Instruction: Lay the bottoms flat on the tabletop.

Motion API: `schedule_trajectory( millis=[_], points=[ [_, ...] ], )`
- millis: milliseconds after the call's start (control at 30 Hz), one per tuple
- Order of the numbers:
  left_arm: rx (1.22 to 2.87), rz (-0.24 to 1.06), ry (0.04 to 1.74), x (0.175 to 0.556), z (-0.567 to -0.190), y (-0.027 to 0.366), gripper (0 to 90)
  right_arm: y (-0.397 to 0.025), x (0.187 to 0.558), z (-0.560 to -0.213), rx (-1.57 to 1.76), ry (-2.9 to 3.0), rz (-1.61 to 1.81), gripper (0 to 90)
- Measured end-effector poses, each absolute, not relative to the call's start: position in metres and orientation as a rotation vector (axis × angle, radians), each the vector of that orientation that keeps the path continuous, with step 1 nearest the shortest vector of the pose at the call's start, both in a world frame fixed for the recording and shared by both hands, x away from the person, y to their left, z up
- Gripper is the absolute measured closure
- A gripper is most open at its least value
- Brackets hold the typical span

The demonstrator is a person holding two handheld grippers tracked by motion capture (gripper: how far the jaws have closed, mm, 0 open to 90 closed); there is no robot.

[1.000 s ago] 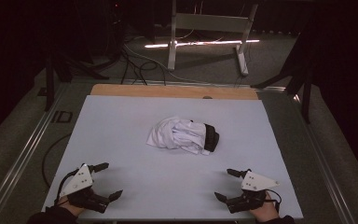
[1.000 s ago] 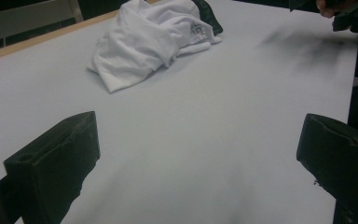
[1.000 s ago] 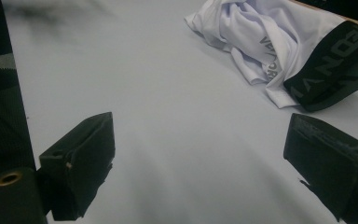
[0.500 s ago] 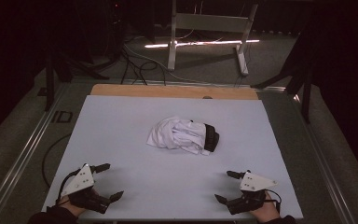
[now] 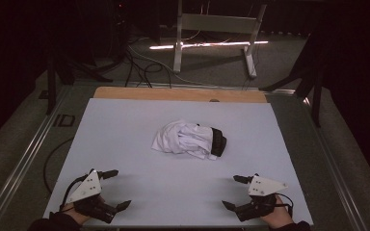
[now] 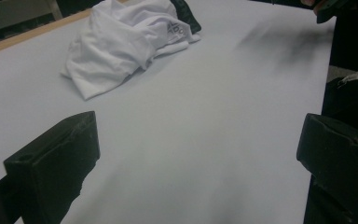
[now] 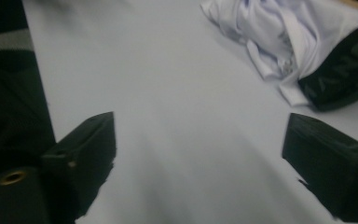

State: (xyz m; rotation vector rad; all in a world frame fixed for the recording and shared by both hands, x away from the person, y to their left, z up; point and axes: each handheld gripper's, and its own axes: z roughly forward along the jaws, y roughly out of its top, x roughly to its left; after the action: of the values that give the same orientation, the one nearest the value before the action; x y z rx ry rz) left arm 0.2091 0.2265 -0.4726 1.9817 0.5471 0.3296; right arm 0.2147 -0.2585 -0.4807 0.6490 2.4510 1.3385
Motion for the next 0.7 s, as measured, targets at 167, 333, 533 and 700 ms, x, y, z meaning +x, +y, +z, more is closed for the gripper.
schedule_trajectory(
  millis=[167,333,533,700],
  points=[
    [1.985,0.314,0.517,0.209,-0.467,0.218,0.5,-0.255,0.214,-0.470,0.628,2.438,1.356,12.5],
    [1.977,0.294,0.501,0.212,-0.461,0.213,0.4,-0.253,0.217,-0.463,0.609,2.440,1.360,12.4],
    [1.968,0.289,0.499,0.219,-0.449,0.206,0.5,-0.247,0.227,-0.450,0.583,2.418,1.383,12.3],
    [1.949,0.286,0.517,0.229,-0.444,0.202,0.5,-0.240,0.238,-0.443,0.589,2.371,1.421,12.3]
  ],
)
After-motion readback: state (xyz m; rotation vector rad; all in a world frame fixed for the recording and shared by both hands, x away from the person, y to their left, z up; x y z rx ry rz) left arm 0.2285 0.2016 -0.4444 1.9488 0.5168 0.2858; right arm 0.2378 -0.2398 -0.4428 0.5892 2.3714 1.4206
